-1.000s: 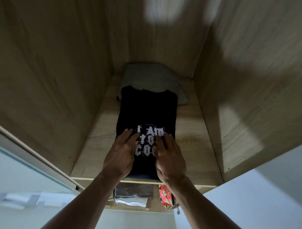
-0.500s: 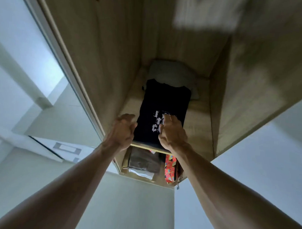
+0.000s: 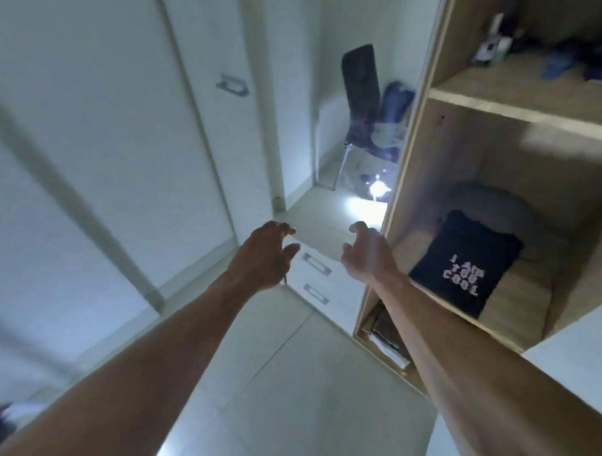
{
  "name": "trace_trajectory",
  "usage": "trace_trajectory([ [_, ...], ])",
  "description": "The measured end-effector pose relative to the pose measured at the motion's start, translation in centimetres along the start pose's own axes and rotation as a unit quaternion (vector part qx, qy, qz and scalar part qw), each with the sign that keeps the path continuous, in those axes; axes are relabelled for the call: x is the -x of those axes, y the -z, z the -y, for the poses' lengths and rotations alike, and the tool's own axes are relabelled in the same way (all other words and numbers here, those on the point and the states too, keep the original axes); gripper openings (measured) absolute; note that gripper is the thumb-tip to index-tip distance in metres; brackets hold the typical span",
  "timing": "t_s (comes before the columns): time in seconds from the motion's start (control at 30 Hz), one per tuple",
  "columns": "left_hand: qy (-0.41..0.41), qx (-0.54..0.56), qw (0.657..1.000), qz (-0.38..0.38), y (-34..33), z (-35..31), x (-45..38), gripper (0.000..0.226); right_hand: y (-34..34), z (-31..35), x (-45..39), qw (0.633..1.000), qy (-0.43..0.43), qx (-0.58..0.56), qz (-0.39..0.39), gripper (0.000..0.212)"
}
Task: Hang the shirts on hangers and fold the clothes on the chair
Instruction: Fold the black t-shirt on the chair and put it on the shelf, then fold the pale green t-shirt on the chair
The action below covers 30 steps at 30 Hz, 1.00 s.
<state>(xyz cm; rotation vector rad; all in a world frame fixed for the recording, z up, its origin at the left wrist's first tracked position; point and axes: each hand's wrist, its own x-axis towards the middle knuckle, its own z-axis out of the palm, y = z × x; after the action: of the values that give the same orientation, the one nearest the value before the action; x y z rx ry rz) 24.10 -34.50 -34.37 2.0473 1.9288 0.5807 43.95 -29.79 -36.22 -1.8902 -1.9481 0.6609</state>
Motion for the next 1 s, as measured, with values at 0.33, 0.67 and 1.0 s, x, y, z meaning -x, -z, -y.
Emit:
trace_trajectory([
  [0.33,0.283,-0.03,0.947,-0.152,23.0,14.3,38.5,0.031,-8.5,25.8,24.7,0.953,0.257,0.032,0.156,0.042],
  [0.67,0.467,-0.025,0.85,-0.244,28.5,22.5,62.2,0.028,-19.3,39.2,40.0,0.857,0.422,0.085,0.282,0.042],
  [1.0,0.553,0.082,0.816,-0.147,21.3,37.1,66.5,0.029,-36.8,45.6,41.1,0.817,0.392,0.124,0.403,0.037],
])
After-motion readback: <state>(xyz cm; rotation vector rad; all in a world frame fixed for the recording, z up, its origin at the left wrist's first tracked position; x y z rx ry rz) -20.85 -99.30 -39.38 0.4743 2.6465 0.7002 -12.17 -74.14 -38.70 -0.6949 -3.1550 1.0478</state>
